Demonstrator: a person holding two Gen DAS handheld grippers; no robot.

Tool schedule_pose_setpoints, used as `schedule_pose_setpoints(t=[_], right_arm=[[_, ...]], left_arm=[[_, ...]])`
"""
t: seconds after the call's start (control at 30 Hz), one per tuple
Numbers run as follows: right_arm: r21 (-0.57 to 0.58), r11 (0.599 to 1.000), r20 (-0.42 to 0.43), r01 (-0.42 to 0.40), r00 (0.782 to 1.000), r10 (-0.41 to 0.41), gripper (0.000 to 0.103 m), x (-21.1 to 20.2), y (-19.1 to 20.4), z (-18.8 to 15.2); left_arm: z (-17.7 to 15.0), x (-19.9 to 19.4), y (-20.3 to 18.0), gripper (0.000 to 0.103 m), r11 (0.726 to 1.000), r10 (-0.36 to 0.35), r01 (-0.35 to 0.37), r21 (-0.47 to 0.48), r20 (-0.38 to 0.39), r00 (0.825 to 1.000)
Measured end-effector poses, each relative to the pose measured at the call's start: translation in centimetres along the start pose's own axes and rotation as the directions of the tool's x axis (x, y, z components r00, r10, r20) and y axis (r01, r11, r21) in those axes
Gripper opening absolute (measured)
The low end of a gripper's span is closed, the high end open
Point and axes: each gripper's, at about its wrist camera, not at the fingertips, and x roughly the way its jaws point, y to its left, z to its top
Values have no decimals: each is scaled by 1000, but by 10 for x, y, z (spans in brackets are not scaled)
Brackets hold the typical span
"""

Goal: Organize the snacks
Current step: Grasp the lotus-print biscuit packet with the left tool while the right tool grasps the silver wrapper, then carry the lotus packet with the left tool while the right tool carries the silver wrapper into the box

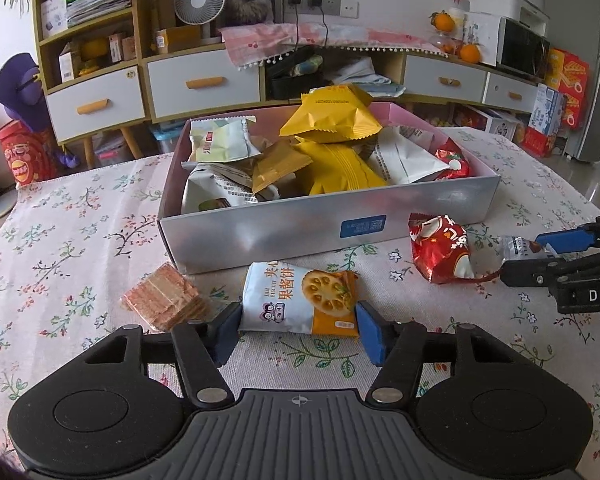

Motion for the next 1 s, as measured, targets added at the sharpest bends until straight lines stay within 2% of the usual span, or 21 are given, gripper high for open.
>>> schedule_pose_setpoints(t=[1.0], right_arm=[[35, 999, 17, 7, 1000, -8, 44, -16, 2, 18]], left_arm=[[14, -18, 0, 59, 999, -21, 22, -27, 31, 999]])
